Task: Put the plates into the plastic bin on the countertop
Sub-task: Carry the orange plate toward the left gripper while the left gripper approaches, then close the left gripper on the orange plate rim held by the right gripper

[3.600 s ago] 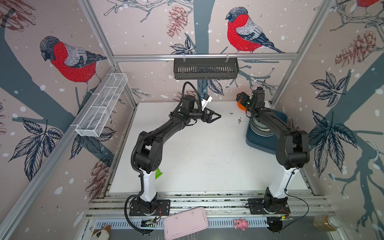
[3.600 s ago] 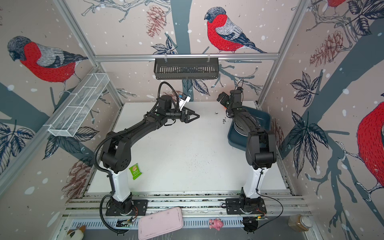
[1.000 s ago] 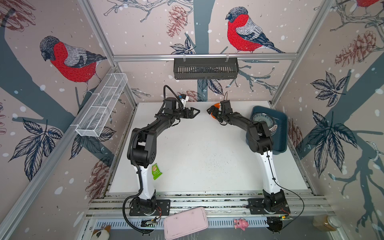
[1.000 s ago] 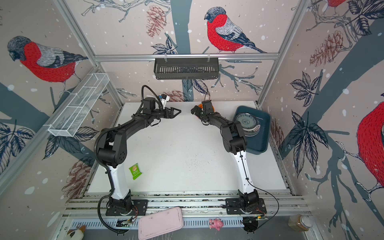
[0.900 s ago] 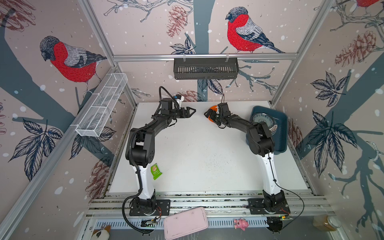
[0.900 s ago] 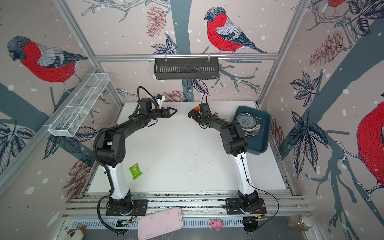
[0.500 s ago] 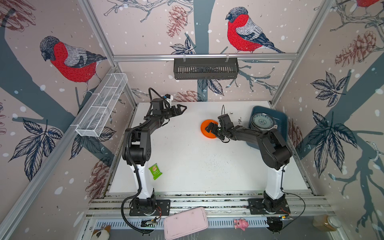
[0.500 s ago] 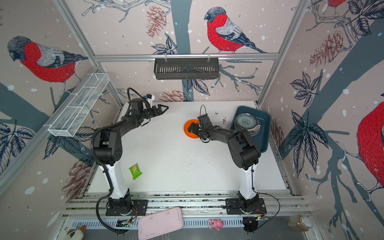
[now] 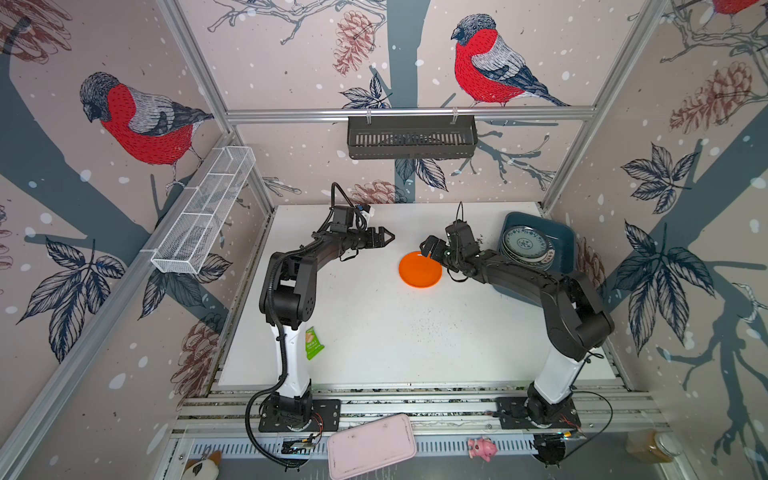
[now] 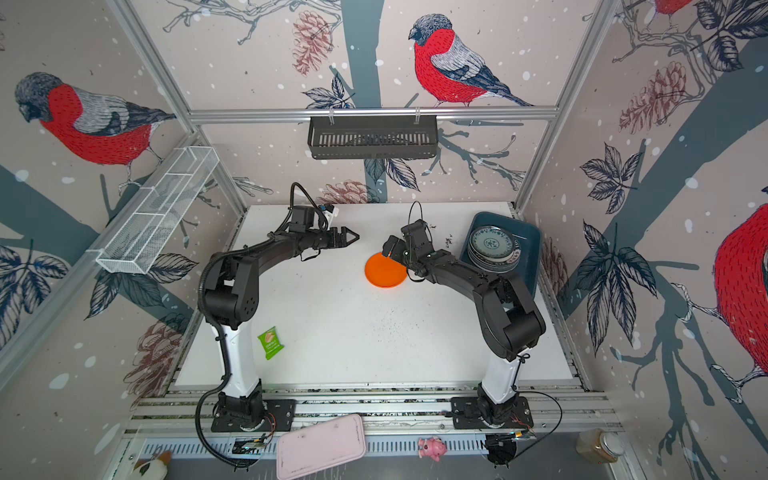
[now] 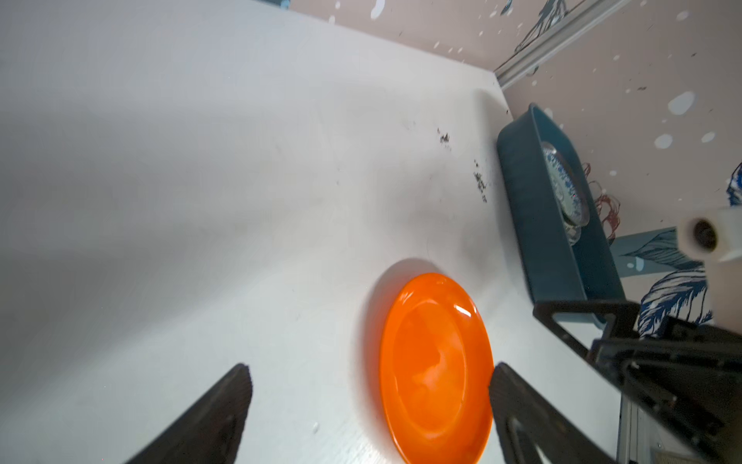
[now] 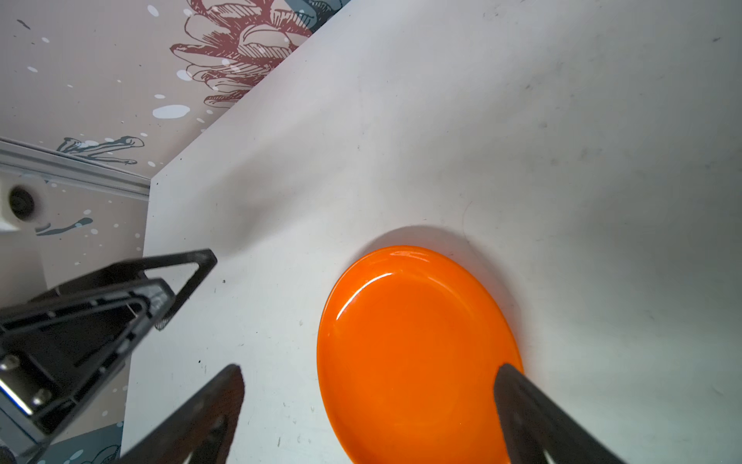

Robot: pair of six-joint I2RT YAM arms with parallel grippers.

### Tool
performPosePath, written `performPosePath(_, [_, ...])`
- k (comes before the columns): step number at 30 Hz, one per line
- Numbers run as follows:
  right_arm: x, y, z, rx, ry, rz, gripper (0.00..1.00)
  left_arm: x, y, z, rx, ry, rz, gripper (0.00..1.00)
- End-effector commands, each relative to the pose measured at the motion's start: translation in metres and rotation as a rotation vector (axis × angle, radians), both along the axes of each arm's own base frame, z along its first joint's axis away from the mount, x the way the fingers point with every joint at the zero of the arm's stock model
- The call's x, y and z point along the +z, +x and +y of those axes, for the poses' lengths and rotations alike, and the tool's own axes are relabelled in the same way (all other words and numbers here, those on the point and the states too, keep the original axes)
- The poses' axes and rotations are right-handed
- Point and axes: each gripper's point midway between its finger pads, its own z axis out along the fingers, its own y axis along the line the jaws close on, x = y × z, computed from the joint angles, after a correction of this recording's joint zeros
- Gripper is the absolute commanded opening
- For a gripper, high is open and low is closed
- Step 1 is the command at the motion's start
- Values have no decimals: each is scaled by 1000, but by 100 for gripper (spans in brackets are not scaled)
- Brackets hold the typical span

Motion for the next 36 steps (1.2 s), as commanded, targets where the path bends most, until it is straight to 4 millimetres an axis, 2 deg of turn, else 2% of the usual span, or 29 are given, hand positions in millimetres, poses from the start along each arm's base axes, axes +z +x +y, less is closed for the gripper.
performPosePath(1, [-6,-6,-9,-11,-30,11,98,-8,-14,-4,-26,34,9,90])
performPosePath(6, [-21,-19,-17,-16,-24,36,98,-26,-29,-18,-72,115,34,88])
performPosePath(11, [-37,-32,-25,-26,-25,62,98,-34,-40,-46,-132,75,65,84])
performPosePath(20, [-58,-38,-13,3,34,97,95,-58,-49,-66,-98,93,151,69])
performPosePath(26, [-66,-39,4,62,83,110,88,-65,-52,-75,-94,70,182,49])
performPosePath(31, [-73,-41,6,60,110,119,87,-69,-49,-76,-71,53,193,31])
performPosePath(36, [-72,-43,-1,46,112,111,87,-65,-48,-76,-52,35,194,7])
